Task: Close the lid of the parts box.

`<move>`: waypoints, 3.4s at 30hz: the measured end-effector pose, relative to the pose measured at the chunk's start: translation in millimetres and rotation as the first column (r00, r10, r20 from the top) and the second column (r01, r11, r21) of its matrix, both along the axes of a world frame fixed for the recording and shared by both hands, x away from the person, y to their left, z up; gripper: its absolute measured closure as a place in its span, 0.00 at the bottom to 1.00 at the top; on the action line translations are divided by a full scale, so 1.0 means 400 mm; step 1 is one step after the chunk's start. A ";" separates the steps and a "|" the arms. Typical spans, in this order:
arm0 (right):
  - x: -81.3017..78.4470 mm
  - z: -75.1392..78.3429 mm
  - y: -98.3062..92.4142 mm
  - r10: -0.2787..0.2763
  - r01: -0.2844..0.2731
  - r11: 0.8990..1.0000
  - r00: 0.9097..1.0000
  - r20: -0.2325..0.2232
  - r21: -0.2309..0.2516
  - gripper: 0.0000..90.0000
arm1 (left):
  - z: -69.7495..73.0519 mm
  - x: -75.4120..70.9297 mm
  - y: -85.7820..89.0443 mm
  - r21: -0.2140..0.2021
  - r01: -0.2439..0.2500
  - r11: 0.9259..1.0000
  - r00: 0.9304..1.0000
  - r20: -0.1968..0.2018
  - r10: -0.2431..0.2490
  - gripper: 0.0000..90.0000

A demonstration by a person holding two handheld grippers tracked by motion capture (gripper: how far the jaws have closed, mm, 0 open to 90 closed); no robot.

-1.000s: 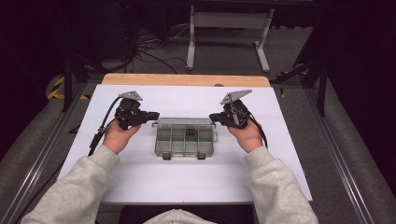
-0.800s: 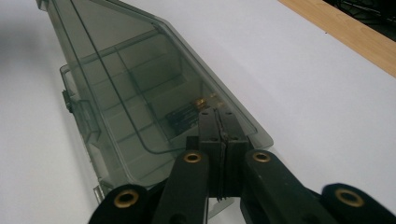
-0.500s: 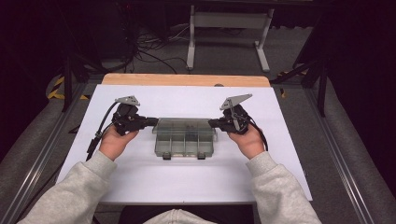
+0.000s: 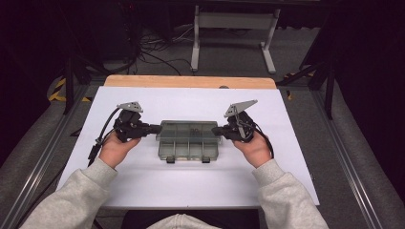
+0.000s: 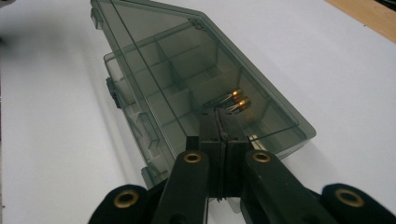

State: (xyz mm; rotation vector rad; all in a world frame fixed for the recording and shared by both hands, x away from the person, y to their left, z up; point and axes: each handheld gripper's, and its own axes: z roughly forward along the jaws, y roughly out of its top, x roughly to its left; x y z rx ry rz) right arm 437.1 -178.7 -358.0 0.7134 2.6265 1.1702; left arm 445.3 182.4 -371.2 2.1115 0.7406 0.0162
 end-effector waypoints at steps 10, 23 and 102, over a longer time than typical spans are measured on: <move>-0.012 -0.006 0.001 0.008 -0.008 1.000 0.999 -0.036 -0.012 1.00 | -0.005 -0.009 -0.004 0.017 0.032 0.999 0.999 -0.015 -0.032 0.98; -0.023 -0.017 0.016 0.023 -0.028 0.998 0.996 -0.087 -0.063 1.00 | -0.026 -0.005 -0.009 0.060 0.070 0.996 0.995 -0.079 -0.065 0.98; -0.042 -0.108 0.053 -0.046 0.041 0.989 0.998 -0.037 -0.142 0.95 | -0.112 -0.015 -0.057 0.097 0.052 0.994 0.998 -0.040 -0.049 0.96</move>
